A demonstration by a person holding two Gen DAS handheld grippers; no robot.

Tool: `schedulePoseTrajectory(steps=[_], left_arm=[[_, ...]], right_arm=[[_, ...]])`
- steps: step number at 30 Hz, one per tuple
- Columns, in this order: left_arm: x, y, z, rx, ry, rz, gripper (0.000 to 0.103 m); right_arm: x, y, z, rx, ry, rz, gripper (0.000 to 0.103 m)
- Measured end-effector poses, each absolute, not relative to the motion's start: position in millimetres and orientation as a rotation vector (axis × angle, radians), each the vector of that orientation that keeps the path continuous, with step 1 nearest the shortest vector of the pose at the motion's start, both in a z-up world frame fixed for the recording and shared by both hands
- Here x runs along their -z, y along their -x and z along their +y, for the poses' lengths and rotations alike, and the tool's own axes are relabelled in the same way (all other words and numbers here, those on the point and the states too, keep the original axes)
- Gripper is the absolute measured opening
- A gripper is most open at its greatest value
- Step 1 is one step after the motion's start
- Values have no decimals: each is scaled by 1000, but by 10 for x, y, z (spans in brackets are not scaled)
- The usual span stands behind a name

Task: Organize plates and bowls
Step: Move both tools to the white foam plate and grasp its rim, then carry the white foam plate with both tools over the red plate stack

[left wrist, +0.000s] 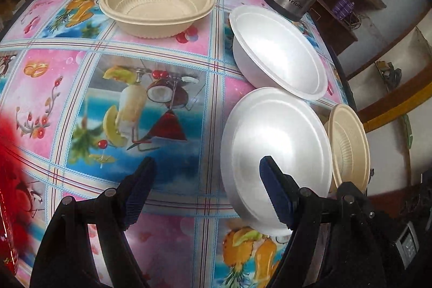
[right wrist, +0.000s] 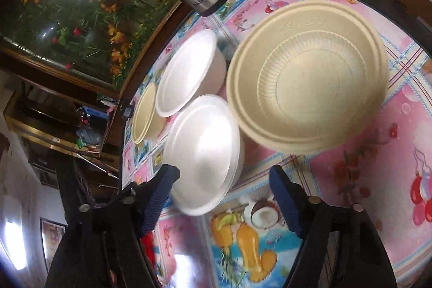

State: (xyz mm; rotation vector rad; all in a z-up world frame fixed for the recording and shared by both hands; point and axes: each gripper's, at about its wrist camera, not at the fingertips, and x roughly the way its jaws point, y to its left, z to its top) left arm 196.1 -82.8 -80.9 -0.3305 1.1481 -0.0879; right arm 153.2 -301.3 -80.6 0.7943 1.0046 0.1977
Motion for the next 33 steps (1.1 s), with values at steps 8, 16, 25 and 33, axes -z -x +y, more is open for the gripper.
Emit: schedulePoseTrajectory(steps=[8,16,25,33], left_arm=[[878,-2025,-891,77,298,1152,56],[855,-1971,-982,97,225,1153,10],[632,-1715,-809,90,231,1106,10],[347,-1270,-303,30,291,1029,10]], right_arm=[[953,-1696,-2951,-172,-775,1048,46],[974,-1728,-2863,-193,-727,1061,10],[795,-1536,-2717,-225,-675,1034,9],[538,-1330,-2341,-328,-621,1007,9]])
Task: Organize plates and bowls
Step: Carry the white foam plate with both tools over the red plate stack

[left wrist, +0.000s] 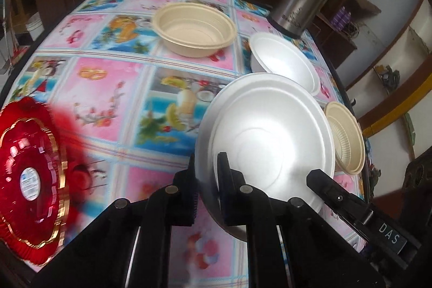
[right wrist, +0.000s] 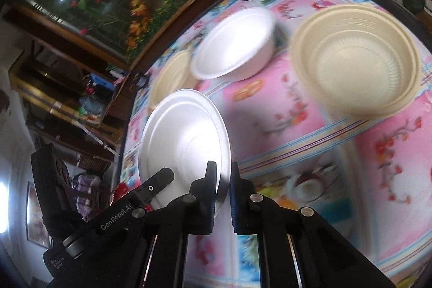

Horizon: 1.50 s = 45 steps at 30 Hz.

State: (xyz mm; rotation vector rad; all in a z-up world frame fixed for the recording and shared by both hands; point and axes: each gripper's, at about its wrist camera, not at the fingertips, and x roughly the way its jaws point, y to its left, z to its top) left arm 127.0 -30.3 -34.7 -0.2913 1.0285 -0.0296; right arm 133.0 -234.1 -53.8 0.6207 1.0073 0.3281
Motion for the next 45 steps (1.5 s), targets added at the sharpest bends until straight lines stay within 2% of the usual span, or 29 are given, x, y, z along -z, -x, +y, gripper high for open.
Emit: schedulePoseTrajectory(steps=[19,45], left_arm=[[4,-417,914,-132,422,876,10],[91,-44,1556,-241,508,838,10]], right_arm=[[61,-904,-1001,-571,-441,966,9],[26,-706,-207,-697,-336,987,8]])
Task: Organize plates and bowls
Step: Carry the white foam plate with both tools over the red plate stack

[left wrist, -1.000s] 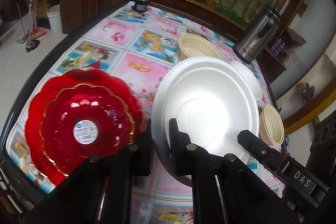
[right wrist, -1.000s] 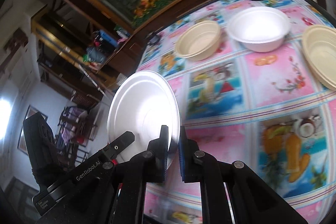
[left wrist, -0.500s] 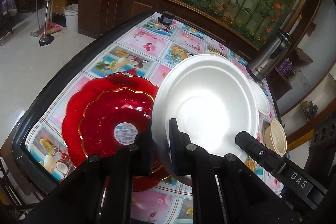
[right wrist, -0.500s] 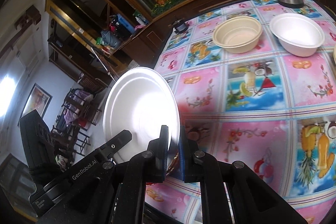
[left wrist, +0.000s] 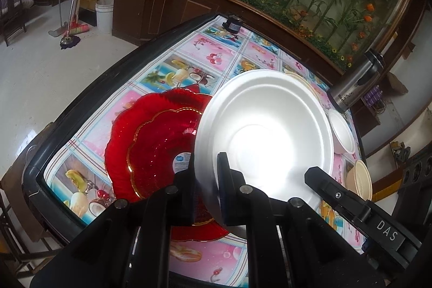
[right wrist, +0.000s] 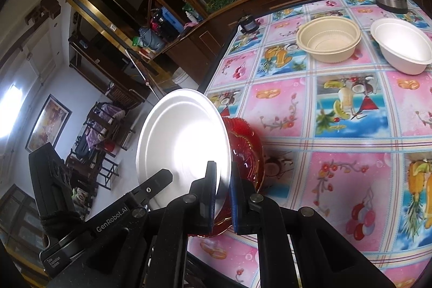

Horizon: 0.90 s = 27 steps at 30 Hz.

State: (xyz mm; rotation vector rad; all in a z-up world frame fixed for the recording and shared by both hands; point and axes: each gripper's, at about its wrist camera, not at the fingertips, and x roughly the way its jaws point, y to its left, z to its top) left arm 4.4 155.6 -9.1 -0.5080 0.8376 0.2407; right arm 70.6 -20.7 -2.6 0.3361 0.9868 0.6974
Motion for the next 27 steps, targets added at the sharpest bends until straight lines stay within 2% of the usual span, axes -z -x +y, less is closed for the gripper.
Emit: schedulePoseTrajectory(steps=[27], left_arm=[[380,-19,1775,-280,544,912,10]], right_arm=[[338,-777,95,-725,-326,1089,8]])
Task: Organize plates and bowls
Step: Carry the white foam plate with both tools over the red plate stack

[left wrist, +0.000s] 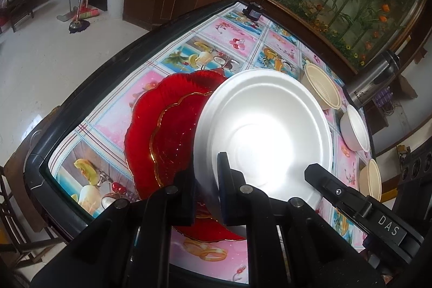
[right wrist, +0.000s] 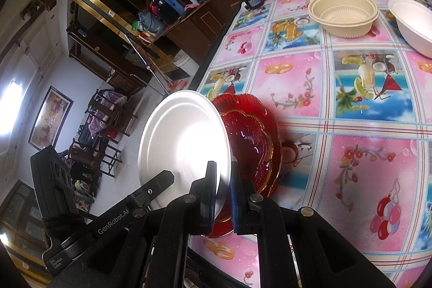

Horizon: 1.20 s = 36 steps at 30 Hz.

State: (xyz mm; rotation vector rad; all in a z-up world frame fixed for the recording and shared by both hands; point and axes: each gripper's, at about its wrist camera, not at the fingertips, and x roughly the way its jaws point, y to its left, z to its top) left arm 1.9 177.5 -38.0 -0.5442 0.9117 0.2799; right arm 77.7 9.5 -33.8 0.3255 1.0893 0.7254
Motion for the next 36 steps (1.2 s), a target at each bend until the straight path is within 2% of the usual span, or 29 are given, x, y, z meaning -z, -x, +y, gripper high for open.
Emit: schedulePoseTrajectory(steps=[36], left_arm=[[679,-87,1908,-314,566,979,11]], right_arm=[[613,-815,264,-691,-288,1164,8]])
